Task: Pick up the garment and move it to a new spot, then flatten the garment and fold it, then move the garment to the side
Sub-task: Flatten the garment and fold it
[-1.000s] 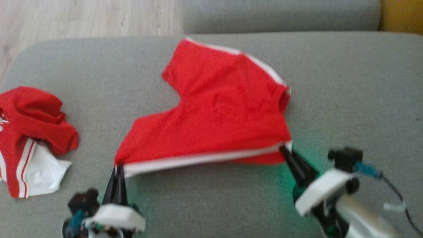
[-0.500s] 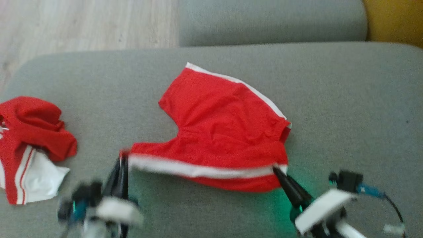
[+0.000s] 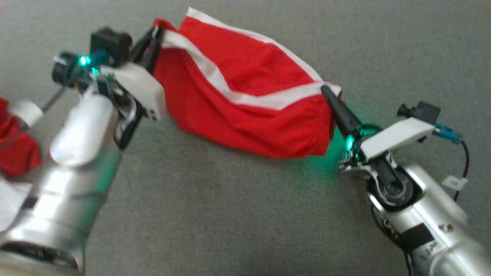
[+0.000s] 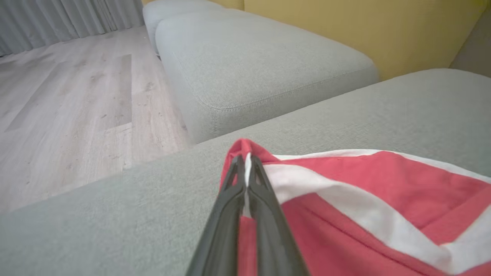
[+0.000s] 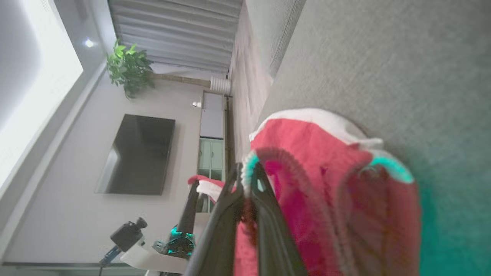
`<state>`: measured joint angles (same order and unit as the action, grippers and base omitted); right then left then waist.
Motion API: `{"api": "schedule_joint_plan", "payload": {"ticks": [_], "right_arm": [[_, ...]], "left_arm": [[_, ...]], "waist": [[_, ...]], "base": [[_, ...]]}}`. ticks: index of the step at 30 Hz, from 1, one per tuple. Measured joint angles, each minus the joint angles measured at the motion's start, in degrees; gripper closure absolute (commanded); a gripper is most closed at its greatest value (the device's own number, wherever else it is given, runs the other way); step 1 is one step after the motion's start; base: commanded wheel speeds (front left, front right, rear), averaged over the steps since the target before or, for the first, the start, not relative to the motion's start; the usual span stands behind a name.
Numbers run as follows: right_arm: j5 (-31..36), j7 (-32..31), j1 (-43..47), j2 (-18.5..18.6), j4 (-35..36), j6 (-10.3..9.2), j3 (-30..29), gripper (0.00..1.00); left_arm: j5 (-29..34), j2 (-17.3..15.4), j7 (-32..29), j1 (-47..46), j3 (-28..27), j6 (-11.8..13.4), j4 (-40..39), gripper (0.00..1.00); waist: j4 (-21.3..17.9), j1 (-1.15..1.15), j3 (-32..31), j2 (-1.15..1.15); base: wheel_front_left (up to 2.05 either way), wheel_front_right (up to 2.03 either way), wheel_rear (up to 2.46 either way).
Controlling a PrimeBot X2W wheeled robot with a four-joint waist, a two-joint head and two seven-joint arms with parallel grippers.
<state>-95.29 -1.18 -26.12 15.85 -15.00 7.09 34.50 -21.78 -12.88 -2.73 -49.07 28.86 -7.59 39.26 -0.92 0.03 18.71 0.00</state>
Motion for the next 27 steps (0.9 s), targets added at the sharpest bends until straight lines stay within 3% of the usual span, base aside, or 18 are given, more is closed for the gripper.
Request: {"api": "schedule_joint_plan", "payload": {"ticks": [6, 20, 22, 27], "right_arm": [[-2.0, -0.7, -2.0, -2.0, 1.1, 0.00, -3.8, 1.00], [2.7, 0.7, -3.0, -5.9, 3.2, 0.01, -6.5, 0.97], [3.0, 0.7, -3.1, -6.1, 3.1, 0.01, -6.5, 0.00], [4.5, 1.5, -2.9, -6.2, 1.6, 0.02, -6.5, 0.00]], "left_arm": [[-2.1, -1.2, 0.4, -8.3, 2.9, 0.0, 7.0, 1.00], [-0.4, -1.3, 3.6, -16.9, 3.5, 1.1, 21.8, 1.00], [-0.8, -0.9, 4.9, -16.9, 3.4, 1.4, 23.1, 0.00], [-1.4, -0.2, 9.2, -16.9, 3.1, 1.7, 25.9, 0.00]], "waist": [[-2.3, -0.01, 5.1, 0.00], [-6.5, -0.02, 9.6, 0.00], [-6.7, -0.02, 9.7, 0.00], [-6.5, -0.02, 8.7, 0.00]], "base": [[0.00, 0.00, 0.00], [0.00, 0.00, 0.00], [0.00, 0.00, 0.00], [0.00, 0.00, 0.00]]}}
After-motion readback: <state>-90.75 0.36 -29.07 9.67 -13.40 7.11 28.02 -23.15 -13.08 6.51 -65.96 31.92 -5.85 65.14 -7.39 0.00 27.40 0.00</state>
